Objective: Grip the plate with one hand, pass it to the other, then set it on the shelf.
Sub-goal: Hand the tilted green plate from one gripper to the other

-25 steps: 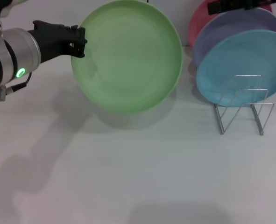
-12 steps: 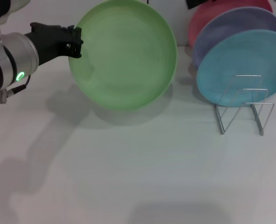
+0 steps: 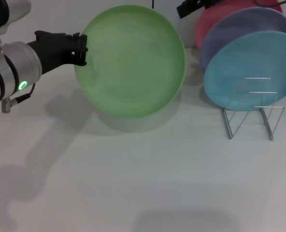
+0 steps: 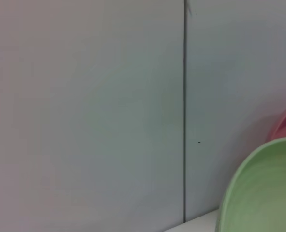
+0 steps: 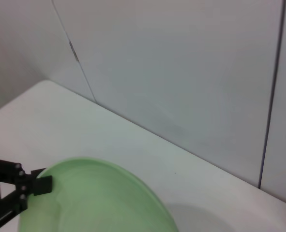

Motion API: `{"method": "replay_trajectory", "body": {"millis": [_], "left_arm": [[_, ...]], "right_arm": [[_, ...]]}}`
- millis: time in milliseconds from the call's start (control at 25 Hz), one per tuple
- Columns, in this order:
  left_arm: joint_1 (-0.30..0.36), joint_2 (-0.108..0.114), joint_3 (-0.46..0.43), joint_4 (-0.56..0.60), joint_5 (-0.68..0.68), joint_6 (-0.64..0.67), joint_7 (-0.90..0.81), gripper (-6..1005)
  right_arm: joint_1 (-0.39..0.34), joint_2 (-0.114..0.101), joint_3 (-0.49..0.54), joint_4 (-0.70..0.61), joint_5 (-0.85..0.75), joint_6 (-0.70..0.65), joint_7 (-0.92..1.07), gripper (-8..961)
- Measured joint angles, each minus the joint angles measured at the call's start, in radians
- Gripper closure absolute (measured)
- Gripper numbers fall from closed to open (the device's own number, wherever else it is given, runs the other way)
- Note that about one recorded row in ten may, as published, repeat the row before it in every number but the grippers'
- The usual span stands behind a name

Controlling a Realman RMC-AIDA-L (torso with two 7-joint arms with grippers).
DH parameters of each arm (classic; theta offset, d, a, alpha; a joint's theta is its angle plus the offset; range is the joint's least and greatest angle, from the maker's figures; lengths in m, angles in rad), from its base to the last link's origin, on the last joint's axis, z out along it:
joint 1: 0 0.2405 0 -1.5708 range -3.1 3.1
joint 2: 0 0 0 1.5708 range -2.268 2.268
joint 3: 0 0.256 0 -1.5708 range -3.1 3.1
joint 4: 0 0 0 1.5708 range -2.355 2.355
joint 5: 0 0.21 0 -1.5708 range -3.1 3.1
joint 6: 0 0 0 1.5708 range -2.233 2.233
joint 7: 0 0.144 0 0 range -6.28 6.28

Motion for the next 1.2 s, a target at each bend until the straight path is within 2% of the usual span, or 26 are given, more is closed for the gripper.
{"method": "replay_trajectory", "body": {"millis": [160, 480, 800, 1200], "left_arm": [[-0.007, 0.0, 0.002, 0.005, -0.004, 0.0, 0.0, 964], [-0.009, 0.0, 0.004, 0.005, -0.012, -0.004, 0.001, 964], [-0.011, 0.0, 0.004, 0.005, -0.014, -0.007, 0.001, 964], [-0.011, 0.001, 0.004, 0.005, -0.014, -0.007, 0.001, 964]], "right_arm": [[0.007, 0.007, -0.044, 0.04, 0.0, 0.048, -0.001, 118], [0.019, 0.016, -0.057, 0.112, 0.001, 0.099, -0.017, 118], [0.03, 0.028, -0.081, 0.12, 0.002, 0.12, -0.019, 118], [0.034, 0.029, -0.085, 0.122, 0.0, 0.12, -0.018, 119]]}}
